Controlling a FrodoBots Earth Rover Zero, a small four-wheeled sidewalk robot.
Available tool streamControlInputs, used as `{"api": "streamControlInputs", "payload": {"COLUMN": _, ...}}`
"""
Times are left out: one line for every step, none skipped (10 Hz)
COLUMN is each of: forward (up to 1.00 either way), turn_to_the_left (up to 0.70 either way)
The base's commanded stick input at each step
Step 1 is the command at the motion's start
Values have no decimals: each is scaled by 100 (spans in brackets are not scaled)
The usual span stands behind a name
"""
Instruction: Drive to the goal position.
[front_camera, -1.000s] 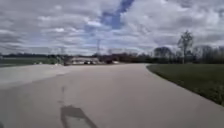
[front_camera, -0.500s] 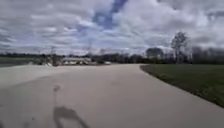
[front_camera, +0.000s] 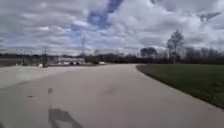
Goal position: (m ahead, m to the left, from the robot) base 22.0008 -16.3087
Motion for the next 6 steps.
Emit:
{"api": "streamControlInputs", "payload": {"forward": 100, "turn_to_the_left": 0}}
{"api": "streamControlInputs", "payload": {"forward": 100, "turn_to_the_left": 0}}
{"api": "streamControlInputs", "payload": {"forward": 100, "turn_to_the_left": 0}}
{"api": "streamControlInputs", "payload": {"forward": 100, "turn_to_the_left": 0}}
{"api": "streamControlInputs", "payload": {"forward": 100, "turn_to_the_left": 0}}
{"api": "streamControlInputs", "payload": {"forward": 100, "turn_to_the_left": 0}}
